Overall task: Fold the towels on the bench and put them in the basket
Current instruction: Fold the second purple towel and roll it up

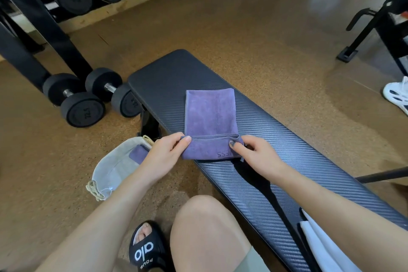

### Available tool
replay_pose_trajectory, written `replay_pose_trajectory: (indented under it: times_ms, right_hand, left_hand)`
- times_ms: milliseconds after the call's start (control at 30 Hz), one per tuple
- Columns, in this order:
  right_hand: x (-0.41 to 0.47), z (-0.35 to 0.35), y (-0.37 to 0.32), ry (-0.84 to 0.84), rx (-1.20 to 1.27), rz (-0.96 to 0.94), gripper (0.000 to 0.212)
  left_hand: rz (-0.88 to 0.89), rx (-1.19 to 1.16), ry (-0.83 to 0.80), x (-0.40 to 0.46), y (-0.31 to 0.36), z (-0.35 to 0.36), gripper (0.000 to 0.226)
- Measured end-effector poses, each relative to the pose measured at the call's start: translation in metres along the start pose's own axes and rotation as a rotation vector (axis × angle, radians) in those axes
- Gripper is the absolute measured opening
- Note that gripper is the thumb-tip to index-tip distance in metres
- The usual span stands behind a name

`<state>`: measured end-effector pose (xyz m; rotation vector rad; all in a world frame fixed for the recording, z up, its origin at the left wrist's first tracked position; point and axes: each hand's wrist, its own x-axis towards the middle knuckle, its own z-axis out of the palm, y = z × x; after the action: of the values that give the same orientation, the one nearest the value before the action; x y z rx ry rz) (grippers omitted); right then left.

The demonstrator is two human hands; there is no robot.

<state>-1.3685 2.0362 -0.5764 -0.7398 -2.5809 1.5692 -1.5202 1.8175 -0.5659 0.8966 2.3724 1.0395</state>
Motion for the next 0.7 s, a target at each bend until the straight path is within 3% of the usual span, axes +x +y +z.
replay_pose_trajectory:
  times_ms: [200,567,700]
  right_hand:
    - [0.003,0.008,0.004,0.183,-0.139,0.058,0.046]
    - [0.007,0.018,-0.007,0.239,-0.435,0.204,0.043]
    - [0.006,0.024,-0.004,0.333,-0.513,0.195,0.032]
  left_hand:
    - [-0.054,0.045,0.042,0.011,-0.002,0.017,0.048]
    - [-0.131,0.226,0.135,0.017,-0.003,0.027,0.054]
    - [-0.145,0.395,0.152,0.015,0.0,0.029,0.047]
